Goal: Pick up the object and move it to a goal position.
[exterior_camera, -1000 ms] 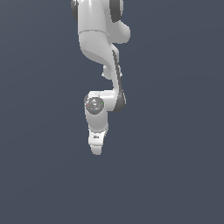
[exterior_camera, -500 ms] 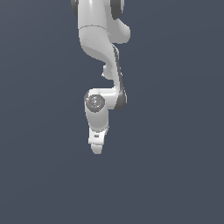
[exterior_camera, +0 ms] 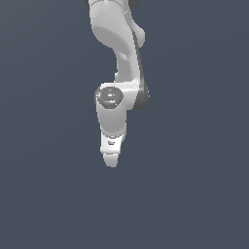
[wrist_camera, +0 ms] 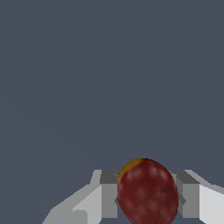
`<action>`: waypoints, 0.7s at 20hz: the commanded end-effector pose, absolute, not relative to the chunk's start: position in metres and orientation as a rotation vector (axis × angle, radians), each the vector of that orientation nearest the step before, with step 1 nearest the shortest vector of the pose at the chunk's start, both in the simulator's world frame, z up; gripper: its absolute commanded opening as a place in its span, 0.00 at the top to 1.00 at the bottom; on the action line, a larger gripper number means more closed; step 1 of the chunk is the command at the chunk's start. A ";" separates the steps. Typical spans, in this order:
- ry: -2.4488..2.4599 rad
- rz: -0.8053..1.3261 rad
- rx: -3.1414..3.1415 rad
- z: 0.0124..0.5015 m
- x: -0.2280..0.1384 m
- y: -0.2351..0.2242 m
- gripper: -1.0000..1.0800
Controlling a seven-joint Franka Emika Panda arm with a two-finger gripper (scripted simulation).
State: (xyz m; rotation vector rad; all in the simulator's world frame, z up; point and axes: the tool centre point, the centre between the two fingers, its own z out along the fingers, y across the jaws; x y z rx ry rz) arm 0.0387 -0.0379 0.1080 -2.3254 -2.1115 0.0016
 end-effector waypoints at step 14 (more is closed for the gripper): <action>-2.112 -0.001 -2.323 0.281 0.064 0.007 1.00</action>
